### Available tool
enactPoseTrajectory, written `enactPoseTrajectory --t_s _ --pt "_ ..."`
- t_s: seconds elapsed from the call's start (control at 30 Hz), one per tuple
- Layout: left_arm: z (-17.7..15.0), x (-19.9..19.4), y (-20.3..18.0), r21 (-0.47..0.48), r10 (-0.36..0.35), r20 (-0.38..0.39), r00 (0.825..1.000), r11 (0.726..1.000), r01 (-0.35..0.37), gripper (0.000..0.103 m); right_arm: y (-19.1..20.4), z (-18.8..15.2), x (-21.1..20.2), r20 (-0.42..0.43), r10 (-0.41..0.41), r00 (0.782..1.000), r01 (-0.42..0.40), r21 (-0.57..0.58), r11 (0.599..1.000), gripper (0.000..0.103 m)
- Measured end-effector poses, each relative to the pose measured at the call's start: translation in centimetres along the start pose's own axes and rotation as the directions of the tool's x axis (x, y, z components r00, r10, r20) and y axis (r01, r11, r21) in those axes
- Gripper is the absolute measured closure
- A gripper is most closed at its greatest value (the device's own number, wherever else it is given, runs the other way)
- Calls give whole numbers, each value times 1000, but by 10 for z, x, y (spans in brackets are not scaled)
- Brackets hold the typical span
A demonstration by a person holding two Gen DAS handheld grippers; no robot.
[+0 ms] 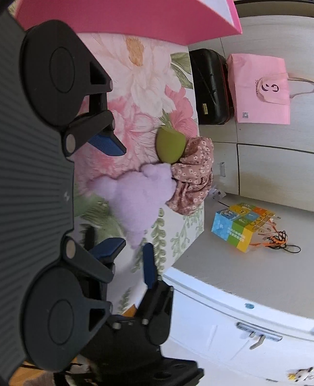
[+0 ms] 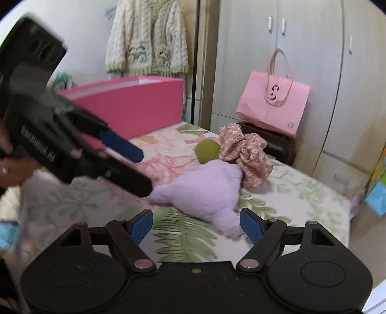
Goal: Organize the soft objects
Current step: 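Grasp the lilac plush toy with the left tool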
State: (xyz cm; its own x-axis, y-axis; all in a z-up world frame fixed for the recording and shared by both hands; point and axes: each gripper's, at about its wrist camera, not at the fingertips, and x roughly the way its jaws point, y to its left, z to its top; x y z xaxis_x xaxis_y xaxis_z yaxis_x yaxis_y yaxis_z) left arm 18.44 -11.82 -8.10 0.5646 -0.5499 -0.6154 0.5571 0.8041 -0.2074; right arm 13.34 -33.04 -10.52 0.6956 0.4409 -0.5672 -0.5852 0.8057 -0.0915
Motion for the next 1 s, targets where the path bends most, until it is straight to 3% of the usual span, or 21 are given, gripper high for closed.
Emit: enactPoseTrajectory --t_s 0.23,0.4,0.5,0.57,0.87,1.0 --pt "5 26 4 -56 -19 19 1000 998 20 33 -12 8 25 -34 41 999 -42 -22 999 19" --pt "3 40 5 -84 -74 -17 997 994 72 43 -30 9 39 -34 77 996 -73 94 993 17" --pt "0 42 2 -62 -54 -20 998 997 52 50 -25 10 42 -46 60 997 -57 75 996 17" --pt "-1 41 -1 -51 -42 -17 999 998 41 51 -19 9 42 -38 55 998 -53 58 997 25" --pt "-10 29 -17 -21 -3 -10 1000 1000 3 50 0 3 30 -26 -16 1000 19 134 991 35" --pt "-14 20 -20 -36 -19 -22 1000 999 19 49 9 -3 19 -13 -40 999 41 207 977 38"
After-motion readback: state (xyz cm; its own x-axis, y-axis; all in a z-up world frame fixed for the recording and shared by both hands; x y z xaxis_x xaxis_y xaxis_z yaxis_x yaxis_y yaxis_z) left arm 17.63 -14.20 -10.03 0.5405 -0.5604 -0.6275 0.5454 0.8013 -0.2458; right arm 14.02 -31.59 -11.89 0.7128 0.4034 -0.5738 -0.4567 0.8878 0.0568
